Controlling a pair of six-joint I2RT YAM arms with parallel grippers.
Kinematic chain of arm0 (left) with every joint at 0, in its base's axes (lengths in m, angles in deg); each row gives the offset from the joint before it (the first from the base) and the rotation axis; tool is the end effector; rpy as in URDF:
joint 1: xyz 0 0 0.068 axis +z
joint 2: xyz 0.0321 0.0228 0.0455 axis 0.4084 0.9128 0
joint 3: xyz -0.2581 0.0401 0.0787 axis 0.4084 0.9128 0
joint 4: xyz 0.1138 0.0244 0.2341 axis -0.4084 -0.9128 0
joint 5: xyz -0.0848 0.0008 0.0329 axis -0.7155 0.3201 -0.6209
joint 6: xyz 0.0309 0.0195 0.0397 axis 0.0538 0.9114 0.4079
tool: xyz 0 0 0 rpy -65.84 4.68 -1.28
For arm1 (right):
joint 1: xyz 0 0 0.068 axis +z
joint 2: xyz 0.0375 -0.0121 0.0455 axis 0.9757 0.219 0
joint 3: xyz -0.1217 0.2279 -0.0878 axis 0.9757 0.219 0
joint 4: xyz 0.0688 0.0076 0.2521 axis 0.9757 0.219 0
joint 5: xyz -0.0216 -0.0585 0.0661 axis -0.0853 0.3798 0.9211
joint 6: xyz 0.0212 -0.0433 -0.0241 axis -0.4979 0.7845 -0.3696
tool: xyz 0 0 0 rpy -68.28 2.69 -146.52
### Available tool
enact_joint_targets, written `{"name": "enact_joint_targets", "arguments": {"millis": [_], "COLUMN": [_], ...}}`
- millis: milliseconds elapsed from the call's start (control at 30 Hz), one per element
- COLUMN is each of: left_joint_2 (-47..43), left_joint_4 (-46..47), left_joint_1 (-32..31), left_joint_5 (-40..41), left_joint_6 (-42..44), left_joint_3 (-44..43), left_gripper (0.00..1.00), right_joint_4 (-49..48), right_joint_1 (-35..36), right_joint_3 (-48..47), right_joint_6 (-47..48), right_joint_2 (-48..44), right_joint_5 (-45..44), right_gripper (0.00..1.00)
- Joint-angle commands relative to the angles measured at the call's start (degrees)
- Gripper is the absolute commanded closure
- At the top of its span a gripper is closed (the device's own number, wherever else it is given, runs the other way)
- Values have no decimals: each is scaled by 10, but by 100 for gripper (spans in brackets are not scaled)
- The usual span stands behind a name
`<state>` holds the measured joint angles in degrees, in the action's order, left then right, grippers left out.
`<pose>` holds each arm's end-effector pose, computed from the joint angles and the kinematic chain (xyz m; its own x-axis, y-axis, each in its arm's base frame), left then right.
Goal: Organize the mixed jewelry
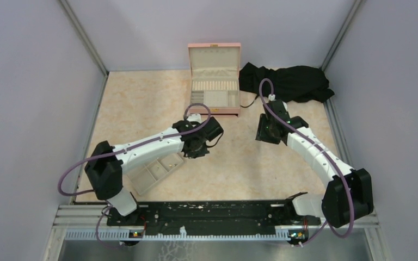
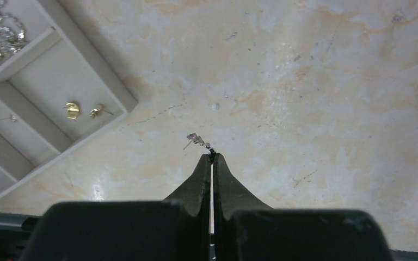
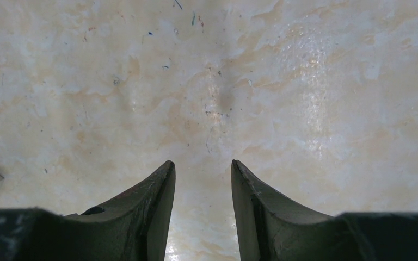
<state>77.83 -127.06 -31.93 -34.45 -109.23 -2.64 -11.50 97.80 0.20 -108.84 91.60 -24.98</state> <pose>0.1929 -0.2604 0.2431 -0.8656 -0.1464 -0.4788 -0.1373 0.9890 -0.0543 0.2356 0.0835 0.2572 -0.8293 0.2094 -0.5180 0.1348 0.9747 0.1782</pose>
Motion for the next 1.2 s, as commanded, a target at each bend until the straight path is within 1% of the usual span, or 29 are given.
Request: {"name": "enact_joint_targets", "arguments": {"millis": [0,133,400,600,800,833,933,967,1033,1167], "left_joint_2": [-32,-74,-187,-206,-208,-207,-205,-206,-206,-202], "left_joint_4": [-72,-105,-103,-84,-73,-71,-69,-69,-68,-71], "left_joint_1": [21,58,156,191,203,205,210,212,217,228], "left_joint_5": [19,2,-41,-58,-52,-52,-52,-51,-46,-29], "left_joint_6": [-17,-32,-44,-42,-55,-55,-49,-46,-35,-4], "left_joint_3": [5,49,185,246,270,273,271,268,260,228], "left_gripper": [100,100,100,100,100,95,73,67,64,64], "right_joint_4": [-18,-20,-30,-31,-32,-32,-34,-34,-35,-35], "right_joint_1": [-4,-4,-4,-4,-4,-4,-4,-4,-4,-4], "right_joint_3": [-26,-30,-33,-37,-37,-36,-35,-36,-35,-36], "right_joint_6": [6,8,8,8,7,7,8,8,7,7], "right_joint_2": [8,14,29,37,39,39,39,39,39,39], "right_joint_5": [5,7,22,27,29,29,29,29,28,26], "right_gripper": [58,58,58,58,58,58,58,58,58,58]}}
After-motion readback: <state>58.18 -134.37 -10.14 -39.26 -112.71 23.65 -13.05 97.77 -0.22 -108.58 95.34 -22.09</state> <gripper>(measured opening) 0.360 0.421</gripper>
